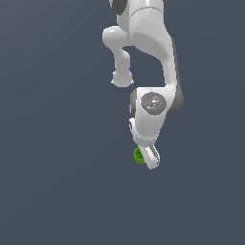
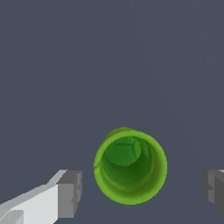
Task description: Pick up the object and move it to a goal position.
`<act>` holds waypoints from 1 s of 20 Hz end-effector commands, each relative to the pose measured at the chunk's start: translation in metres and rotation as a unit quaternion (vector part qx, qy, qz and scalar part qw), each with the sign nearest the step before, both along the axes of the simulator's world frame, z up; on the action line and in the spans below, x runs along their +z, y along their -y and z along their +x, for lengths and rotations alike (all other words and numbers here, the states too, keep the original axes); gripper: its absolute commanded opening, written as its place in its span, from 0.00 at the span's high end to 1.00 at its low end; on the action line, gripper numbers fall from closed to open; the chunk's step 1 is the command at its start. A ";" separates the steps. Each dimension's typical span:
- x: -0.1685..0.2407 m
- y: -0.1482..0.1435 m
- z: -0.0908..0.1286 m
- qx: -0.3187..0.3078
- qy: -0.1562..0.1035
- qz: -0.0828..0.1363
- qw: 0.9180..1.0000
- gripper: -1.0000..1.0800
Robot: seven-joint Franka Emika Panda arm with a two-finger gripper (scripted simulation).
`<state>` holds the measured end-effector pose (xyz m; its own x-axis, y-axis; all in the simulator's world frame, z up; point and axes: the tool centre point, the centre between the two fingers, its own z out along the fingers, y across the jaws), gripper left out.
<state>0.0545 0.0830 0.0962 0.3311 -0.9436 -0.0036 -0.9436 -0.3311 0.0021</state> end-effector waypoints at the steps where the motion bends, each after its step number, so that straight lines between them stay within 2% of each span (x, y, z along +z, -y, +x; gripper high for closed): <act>1: -0.002 -0.002 0.001 -0.016 0.001 -0.001 1.000 0.04; 13: -0.007 -0.004 0.003 -0.035 0.001 -0.001 0.999 0.04; 20: -0.039 -0.003 0.002 -0.036 0.001 -0.001 0.999 0.04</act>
